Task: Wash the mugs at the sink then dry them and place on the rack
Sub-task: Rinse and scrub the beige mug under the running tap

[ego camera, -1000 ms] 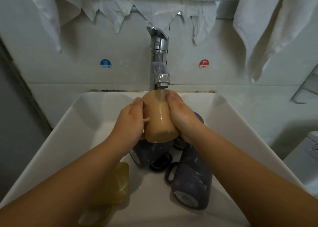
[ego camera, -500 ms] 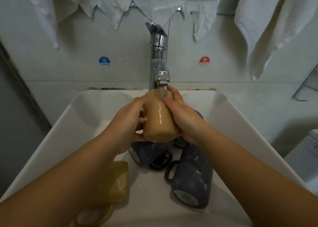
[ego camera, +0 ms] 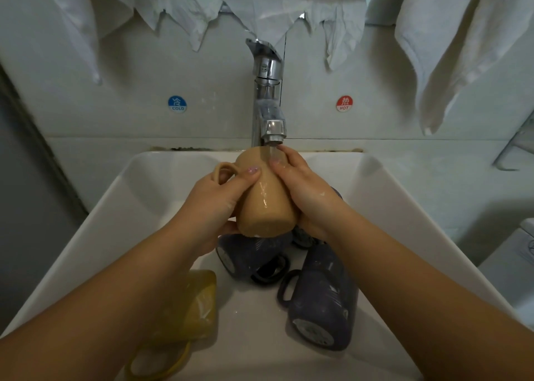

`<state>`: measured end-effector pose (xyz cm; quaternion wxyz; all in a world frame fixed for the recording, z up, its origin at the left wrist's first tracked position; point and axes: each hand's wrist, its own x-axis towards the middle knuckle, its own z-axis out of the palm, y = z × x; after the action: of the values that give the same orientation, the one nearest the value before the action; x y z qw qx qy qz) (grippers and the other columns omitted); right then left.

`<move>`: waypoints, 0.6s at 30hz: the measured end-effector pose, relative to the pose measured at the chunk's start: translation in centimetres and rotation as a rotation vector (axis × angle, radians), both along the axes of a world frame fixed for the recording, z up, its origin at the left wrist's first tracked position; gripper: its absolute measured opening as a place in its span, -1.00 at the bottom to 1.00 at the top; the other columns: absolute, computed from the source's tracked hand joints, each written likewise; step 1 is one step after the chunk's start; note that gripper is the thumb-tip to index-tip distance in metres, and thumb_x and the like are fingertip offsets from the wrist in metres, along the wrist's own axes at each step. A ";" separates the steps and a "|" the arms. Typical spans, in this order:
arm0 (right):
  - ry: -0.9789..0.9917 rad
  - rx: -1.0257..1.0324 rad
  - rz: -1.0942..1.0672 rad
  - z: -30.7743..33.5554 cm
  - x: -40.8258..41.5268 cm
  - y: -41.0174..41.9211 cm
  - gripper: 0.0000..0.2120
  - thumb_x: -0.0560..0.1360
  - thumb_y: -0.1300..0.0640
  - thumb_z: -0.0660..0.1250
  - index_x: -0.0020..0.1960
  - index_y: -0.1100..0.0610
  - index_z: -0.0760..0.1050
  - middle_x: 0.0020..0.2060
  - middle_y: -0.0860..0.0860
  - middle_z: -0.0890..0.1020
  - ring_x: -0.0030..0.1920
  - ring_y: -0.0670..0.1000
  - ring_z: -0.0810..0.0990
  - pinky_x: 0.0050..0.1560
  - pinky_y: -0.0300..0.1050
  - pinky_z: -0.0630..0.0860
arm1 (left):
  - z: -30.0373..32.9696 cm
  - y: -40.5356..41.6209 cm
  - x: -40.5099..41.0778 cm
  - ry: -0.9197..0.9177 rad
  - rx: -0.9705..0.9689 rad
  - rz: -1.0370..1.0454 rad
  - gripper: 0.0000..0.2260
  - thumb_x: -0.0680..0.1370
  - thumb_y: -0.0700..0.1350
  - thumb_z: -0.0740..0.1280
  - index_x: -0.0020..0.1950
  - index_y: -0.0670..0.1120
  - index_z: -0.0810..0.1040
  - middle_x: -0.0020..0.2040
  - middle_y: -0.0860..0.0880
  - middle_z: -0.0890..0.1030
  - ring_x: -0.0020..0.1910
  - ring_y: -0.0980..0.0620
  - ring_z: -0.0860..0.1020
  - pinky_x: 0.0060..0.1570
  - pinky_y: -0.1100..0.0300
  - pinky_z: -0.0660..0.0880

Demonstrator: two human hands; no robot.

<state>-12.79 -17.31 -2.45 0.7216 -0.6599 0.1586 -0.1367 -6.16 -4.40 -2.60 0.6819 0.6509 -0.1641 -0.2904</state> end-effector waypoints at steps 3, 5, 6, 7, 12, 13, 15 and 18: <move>-0.026 0.118 0.132 0.0 -0.5 -0.6 -0.59 0.60 0.05 0.21 0.36 -0.25 0.18 0.11 -0.12 0.46 0.14 0.07 0.55 0.08 0.05 0.58 | 0.2 0.1 0.1 0.036 -0.014 0.002 -0.76 0.48 0.07 0.39 0.08 0.01 0.51 0.06 -0.07 0.63 0.00 -0.13 0.63 -0.33 0.05 0.61; -0.029 0.124 0.181 0.0 -0.8 -0.8 -0.41 0.57 0.11 0.26 0.45 -0.27 0.08 0.14 -0.10 0.44 0.16 0.11 0.54 0.10 0.08 0.57 | 0.2 0.2 0.3 0.050 -0.019 -0.008 -0.74 0.48 0.08 0.38 0.09 -0.01 0.50 0.07 -0.09 0.63 0.00 -0.15 0.64 -0.32 0.03 0.62; -0.029 0.119 0.175 0.0 -0.8 -0.8 -0.38 0.56 0.12 0.29 0.46 -0.25 0.09 0.15 -0.08 0.45 0.15 0.12 0.55 0.09 0.08 0.58 | 0.2 0.2 0.3 0.048 -0.019 -0.012 -0.72 0.48 0.08 0.38 0.11 -0.01 0.50 0.08 -0.10 0.63 0.01 -0.16 0.64 -0.31 0.03 0.62; -0.026 0.114 0.146 -0.1 -0.6 -0.8 -0.40 0.55 0.11 0.31 0.46 -0.24 0.13 0.18 -0.05 0.46 0.14 0.12 0.57 0.08 0.08 0.58 | 0.1 0.2 0.3 0.043 -0.020 -0.012 -0.71 0.48 0.08 0.38 0.13 -0.01 0.50 0.09 -0.10 0.63 0.02 -0.16 0.63 -0.31 0.03 0.62; -0.013 0.035 -0.049 -0.5 0.3 -0.1 -0.73 0.56 -0.06 0.27 0.24 -0.11 0.38 0.11 0.05 0.57 0.03 0.07 0.62 -0.02 0.02 0.62 | -0.2 0.0 0.1 -0.005 -0.014 -0.004 -0.64 0.47 0.07 0.40 0.22 0.04 0.48 0.14 -0.05 0.61 0.08 -0.10 0.61 -0.27 0.03 0.62; -0.006 0.041 -0.061 -0.5 0.3 -0.1 -0.81 0.58 -0.07 0.23 0.17 -0.10 0.40 0.08 0.05 0.58 0.03 0.07 0.62 0.01 0.02 0.61 | -0.2 0.0 0.1 -0.008 -0.008 -0.003 -0.61 0.46 0.08 0.40 0.25 0.03 0.48 0.15 -0.05 0.60 0.09 -0.10 0.61 -0.24 0.02 0.63; 0.003 0.067 -0.041 -0.4 0.3 -0.3 -0.83 0.61 -0.05 0.17 0.17 -0.08 0.42 0.09 0.04 0.58 0.08 0.07 0.60 0.06 0.03 0.59 | -0.3 0.0 0.1 -0.012 0.000 0.000 -0.58 0.46 0.08 0.41 0.28 0.02 0.47 0.15 -0.05 0.60 0.09 -0.10 0.60 -0.23 0.01 0.63; -0.034 0.152 0.083 -0.2 -0.1 -0.6 -0.73 0.62 0.04 0.17 0.31 -0.13 0.30 0.16 0.00 0.54 0.14 0.07 0.58 0.09 0.02 0.57 | 0.0 0.1 0.4 0.028 -0.018 0.012 -0.72 0.48 0.06 0.40 0.13 0.00 0.50 0.08 -0.07 0.62 0.02 -0.11 0.62 -0.28 0.03 0.60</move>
<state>-12.94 -17.92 -2.66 0.7771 -0.6070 0.1288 -0.1052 -5.79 -4.28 -2.63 0.6917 0.6416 -0.1532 -0.2940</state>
